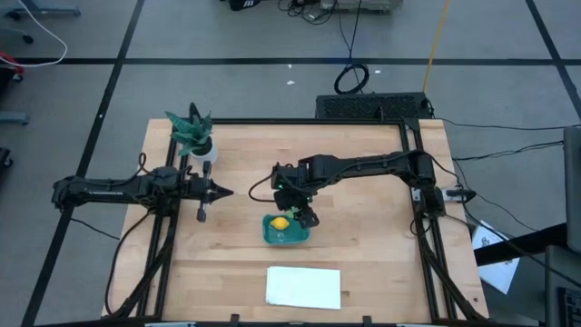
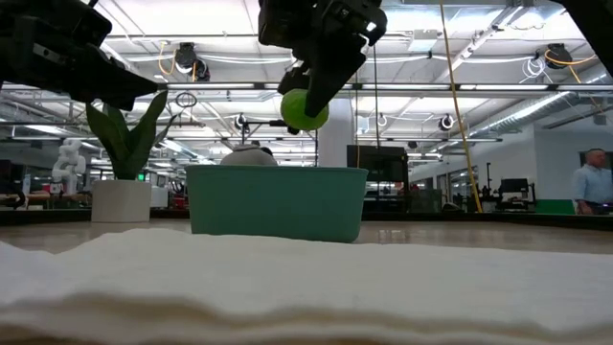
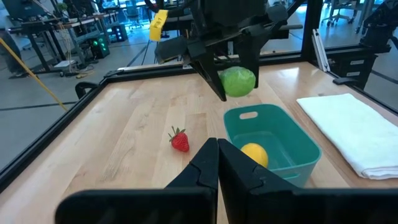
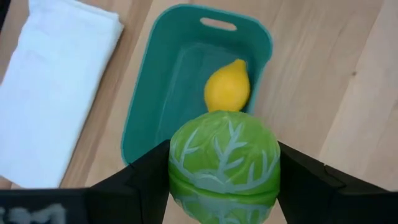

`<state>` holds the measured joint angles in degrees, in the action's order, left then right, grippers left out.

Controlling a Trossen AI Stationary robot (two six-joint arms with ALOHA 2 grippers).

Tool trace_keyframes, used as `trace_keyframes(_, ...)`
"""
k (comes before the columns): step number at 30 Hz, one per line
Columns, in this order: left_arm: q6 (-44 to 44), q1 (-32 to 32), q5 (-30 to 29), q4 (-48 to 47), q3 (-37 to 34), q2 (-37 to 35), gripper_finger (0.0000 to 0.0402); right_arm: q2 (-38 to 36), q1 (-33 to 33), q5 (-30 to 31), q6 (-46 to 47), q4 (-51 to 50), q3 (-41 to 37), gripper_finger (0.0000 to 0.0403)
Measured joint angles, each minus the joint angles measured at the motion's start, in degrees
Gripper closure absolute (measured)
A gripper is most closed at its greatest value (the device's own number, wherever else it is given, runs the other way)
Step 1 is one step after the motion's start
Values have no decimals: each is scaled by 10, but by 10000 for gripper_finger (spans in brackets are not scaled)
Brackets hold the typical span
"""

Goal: Pick and placing Produce into tupperware
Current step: Put the green cabbage into the blue bin

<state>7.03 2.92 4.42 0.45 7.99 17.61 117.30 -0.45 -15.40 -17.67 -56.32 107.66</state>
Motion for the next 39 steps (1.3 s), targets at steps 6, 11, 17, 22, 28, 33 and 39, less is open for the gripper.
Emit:
trace_keyframes(6,0,0,0,-6,0,0,396,0,0,-1,-12,21,-22,176)
trace_keyframes(11,0,0,0,-8,0,0,396,0,0,-14,-15,46,-43,176)
trace_keyframes(17,0,0,0,-8,0,0,396,0,0,-14,-21,52,-54,176)
trace_keyframes(22,2,0,0,-8,0,0,396,0,0,-14,-26,54,-55,176)
trace_keyframes(28,2,0,0,-8,0,0,396,0,1,-14,-26,54,-55,176)
trace_keyframes(33,2,0,0,-8,0,0,396,0,5,-14,-26,64,-55,176)
trace_keyframes(39,2,0,0,-8,0,0,396,0,21,-14,-30,96,-55,176)
